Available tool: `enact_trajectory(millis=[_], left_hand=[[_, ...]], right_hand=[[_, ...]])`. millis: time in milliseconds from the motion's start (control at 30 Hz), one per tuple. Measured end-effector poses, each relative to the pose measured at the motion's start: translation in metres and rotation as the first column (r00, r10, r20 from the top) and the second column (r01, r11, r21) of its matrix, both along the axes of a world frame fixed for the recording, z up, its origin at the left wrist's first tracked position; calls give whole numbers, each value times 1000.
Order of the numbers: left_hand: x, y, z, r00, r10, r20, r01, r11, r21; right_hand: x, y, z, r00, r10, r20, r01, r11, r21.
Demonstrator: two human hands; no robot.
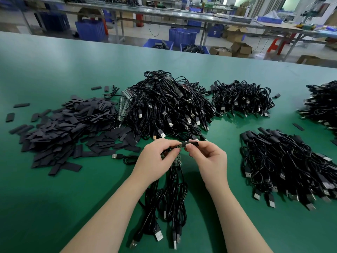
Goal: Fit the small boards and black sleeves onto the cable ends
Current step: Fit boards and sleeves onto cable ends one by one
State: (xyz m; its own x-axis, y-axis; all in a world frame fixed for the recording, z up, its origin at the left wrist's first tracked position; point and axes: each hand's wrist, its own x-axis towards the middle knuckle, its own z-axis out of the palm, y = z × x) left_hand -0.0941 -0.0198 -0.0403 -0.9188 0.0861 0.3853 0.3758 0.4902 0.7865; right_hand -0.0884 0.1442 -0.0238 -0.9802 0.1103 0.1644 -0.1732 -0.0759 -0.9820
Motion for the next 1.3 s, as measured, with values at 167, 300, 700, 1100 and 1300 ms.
enact_trajectory(millis=[167, 300, 700, 1100, 1300], left_hand=[[0, -1, 0, 1000, -13, 14, 13, 1000, -12], [0, -1, 0, 1000, -14, 28, 15, 1000, -2], [1, 0, -2, 1000, -10, 29, 9, 1000, 14], [2, 2, 0, 999, -27, 23, 26, 999, 29], [2, 1, 0, 999, -40, 8, 40, 998, 42]], right_hand=[[-2, 4, -1, 998, 34, 47, -35, 999, 12], [-3, 5, -1, 997, 46, 67, -48, 998, 30], [-2, 1, -2, 999, 29, 40, -29, 999, 18], [1, -1, -2, 1000, 17, -1, -17, 1000, 18], [3, -2, 1, 999, 6, -50, -4, 999, 38]])
